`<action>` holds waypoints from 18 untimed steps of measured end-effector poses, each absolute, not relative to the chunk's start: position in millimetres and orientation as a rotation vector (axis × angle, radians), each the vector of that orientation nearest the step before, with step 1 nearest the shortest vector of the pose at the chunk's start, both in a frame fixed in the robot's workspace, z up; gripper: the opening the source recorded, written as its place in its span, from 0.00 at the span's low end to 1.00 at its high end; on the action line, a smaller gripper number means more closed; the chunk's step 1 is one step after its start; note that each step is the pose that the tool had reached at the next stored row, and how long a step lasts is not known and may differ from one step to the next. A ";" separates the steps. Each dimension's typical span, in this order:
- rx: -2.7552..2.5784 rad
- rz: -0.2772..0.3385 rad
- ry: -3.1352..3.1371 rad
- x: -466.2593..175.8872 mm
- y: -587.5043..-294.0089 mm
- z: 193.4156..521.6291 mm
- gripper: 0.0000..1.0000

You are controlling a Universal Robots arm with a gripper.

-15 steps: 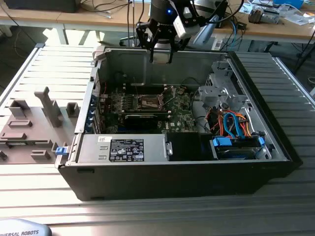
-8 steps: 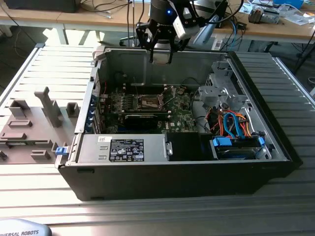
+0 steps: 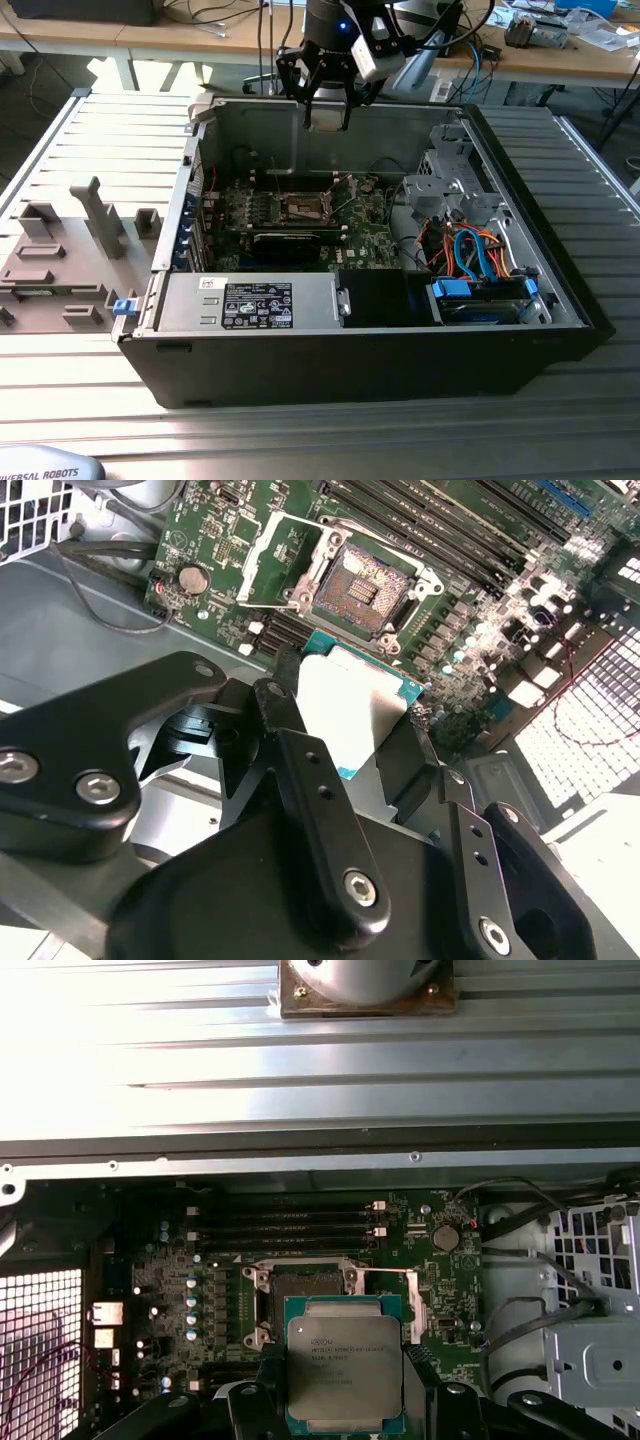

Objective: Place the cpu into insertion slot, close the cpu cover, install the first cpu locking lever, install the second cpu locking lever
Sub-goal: 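Place the cpu into insertion slot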

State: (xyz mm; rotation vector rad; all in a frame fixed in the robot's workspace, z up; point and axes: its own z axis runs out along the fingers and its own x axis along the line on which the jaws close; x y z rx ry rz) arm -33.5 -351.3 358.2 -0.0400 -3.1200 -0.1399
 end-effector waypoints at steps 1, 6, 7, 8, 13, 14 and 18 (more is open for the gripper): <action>-0.040 -0.140 -3.120 -33.5 -351.3 358.1 0.54; -0.040 -0.140 -3.120 -33.5 -351.3 356.3 0.54; -0.040 -0.140 -3.120 -33.5 -351.3 355.9 0.54; -0.040 -0.140 -3.120 -33.5 -351.3 355.8 0.54; -0.040 -0.140 -3.120 -33.5 -351.3 355.0 0.54; -0.040 -0.140 -3.120 -33.5 -351.3 354.8 0.54; -0.040 -0.140 -3.120 -33.5 -351.3 354.0 0.54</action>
